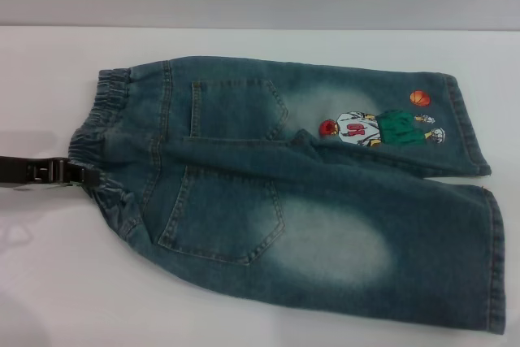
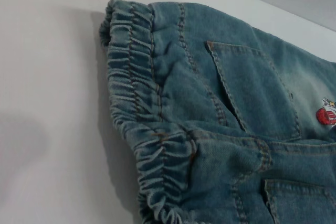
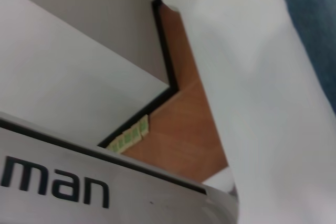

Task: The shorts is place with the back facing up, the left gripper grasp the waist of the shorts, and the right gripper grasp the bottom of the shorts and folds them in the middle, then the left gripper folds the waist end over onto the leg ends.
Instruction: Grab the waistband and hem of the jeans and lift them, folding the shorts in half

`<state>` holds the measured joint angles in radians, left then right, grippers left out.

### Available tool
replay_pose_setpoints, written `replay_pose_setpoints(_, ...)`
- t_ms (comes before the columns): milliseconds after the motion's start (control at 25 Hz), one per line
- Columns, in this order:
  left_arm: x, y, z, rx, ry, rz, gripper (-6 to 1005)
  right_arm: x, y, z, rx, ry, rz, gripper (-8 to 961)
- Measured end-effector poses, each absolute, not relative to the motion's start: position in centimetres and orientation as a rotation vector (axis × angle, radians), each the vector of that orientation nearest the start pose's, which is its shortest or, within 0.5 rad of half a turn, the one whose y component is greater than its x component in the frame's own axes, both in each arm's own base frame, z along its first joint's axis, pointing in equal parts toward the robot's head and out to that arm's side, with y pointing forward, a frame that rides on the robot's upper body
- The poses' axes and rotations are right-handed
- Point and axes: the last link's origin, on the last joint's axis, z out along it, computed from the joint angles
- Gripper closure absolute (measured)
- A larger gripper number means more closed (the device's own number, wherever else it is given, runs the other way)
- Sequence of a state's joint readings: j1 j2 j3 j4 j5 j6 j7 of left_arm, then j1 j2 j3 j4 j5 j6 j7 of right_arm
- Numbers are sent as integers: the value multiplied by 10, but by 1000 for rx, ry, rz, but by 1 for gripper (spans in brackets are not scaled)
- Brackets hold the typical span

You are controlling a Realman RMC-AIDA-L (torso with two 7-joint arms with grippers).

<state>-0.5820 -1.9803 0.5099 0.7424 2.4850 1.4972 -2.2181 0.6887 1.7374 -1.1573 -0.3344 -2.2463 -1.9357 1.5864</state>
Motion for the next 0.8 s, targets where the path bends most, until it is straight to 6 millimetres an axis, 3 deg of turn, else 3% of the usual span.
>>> replay_pose_setpoints(520,-322,347,58,-2263,-1654,-249,934,306,284,82,-3337,1104,-202,363)
replay_pose_setpoints(800,-323,348,57,-2256,-1653,-250,932,306,289,89,-3313,1125,-330,362)
